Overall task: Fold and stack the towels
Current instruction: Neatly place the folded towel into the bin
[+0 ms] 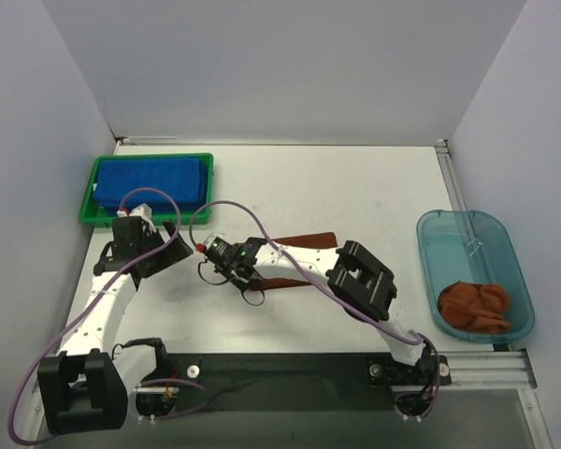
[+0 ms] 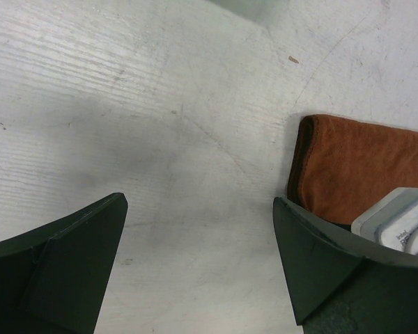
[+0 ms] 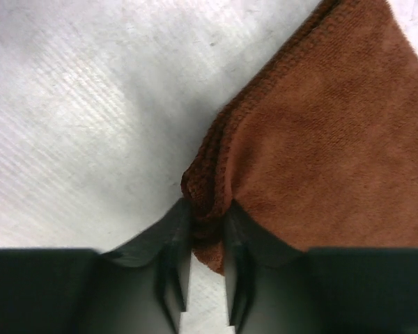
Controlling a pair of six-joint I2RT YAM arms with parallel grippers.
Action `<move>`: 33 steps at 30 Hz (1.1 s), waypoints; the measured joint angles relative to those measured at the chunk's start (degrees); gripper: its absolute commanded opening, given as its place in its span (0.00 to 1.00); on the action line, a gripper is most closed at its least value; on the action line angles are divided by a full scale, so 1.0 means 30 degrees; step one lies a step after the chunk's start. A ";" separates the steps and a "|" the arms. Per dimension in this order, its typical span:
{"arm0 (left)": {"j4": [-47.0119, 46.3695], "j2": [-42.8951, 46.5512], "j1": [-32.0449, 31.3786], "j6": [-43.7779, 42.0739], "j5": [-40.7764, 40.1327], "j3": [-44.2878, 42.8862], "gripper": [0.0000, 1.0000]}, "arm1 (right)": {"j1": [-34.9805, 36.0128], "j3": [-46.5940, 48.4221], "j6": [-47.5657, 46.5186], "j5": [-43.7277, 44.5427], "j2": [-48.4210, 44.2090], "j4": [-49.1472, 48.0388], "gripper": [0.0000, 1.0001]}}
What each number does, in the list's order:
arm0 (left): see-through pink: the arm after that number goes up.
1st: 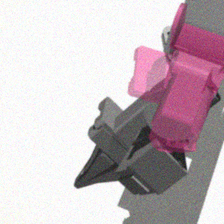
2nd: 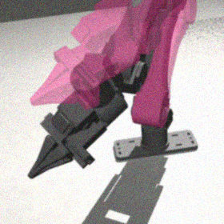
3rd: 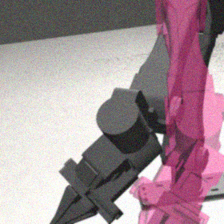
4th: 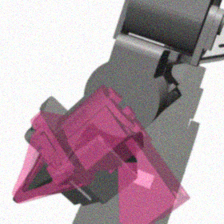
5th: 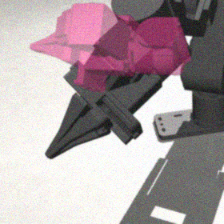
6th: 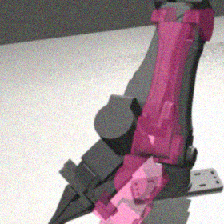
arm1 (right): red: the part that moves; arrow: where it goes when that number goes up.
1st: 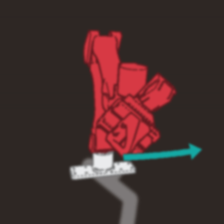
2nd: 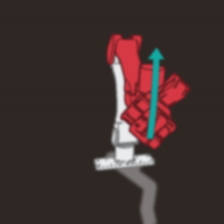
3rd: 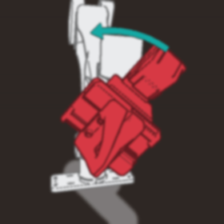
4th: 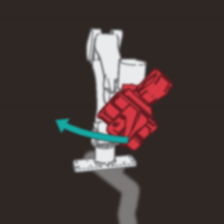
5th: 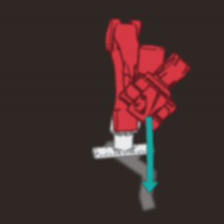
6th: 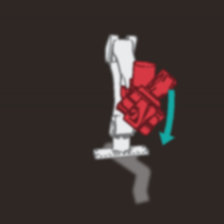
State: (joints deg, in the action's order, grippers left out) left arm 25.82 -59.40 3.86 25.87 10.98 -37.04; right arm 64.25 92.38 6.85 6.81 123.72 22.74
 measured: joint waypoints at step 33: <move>-1.0863 -0.8451 -0.8400 0.9034 0.2827 0.1078 0.98 | -0.3927 -1.3442 0.4605 -0.5923 -0.7461 -1.4724 0.00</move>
State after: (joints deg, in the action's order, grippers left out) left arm -6.76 -84.75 -21.34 52.97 19.46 -33.80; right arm 52.47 52.05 20.67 -10.96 101.34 -21.43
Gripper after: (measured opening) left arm 0.974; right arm 0.102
